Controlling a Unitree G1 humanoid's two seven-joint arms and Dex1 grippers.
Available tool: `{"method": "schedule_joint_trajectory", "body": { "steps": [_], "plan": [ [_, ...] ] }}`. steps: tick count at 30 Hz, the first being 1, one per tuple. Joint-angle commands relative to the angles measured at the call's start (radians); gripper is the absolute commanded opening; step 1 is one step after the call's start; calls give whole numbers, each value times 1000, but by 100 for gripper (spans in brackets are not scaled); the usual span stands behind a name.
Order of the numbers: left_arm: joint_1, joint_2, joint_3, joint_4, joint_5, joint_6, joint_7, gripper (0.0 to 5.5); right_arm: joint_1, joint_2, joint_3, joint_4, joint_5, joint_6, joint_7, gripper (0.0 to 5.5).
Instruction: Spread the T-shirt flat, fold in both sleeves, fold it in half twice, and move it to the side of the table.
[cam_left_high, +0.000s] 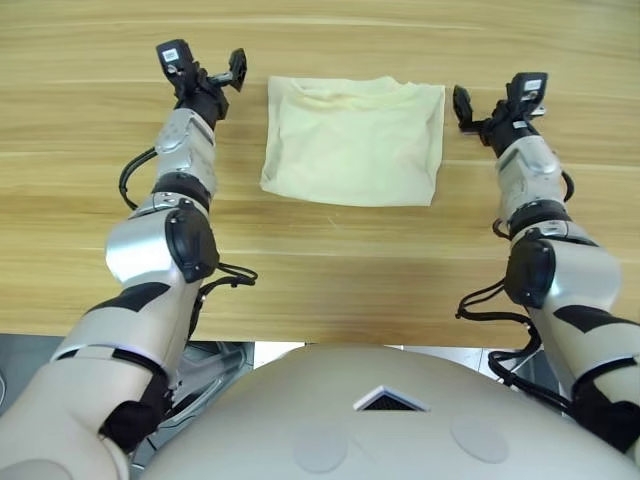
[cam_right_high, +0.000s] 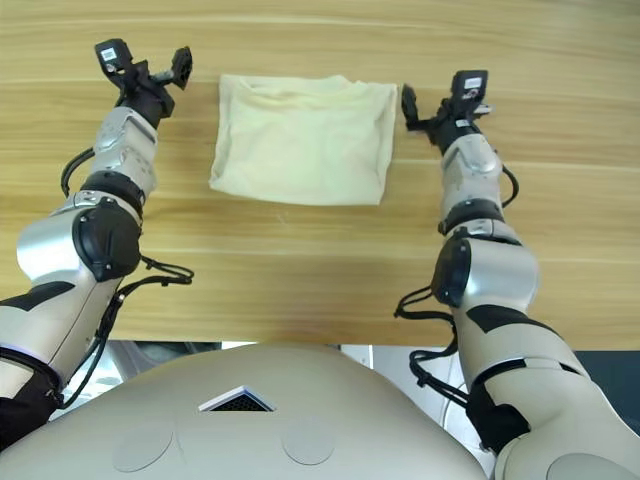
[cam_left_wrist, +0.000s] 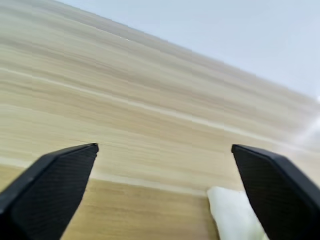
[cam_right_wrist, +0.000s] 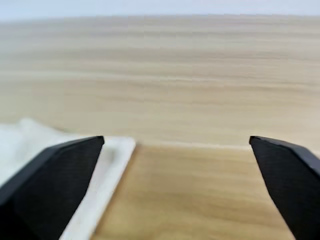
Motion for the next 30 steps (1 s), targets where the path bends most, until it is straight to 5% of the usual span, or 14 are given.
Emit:
{"method": "schedule_joint_trajectory", "body": {
  "steps": [1,5,9,12,19,22,25,30],
  "plan": [
    [21,23,58,-20,-60,-49,-95,531,-19,-13,-64,-5,58,-20,66,540],
    [76,32,79,-61,-119,-186,-388,480,50,-18,21,-120,-22,-264,177,540],
    [157,17,4,-107,-80,-391,-553,464,142,-52,274,-206,-346,-450,60,540],
    [207,-3,-52,-124,-47,-501,-585,464,186,-98,434,-213,-560,-481,-38,540],
    [245,-26,-121,-123,-19,-574,-556,464,280,-166,597,-230,-674,-539,-20,540],
    [253,-35,-143,-121,-10,-582,-543,464,419,-224,690,-372,-607,-644,160,540],
    [257,-41,-162,-118,1,-585,-521,464,606,-372,816,-799,-324,-696,341,540],
    [254,-51,-190,-111,20,-585,-491,464,708,-537,831,-1217,-59,-636,427,540]
  ]
}}
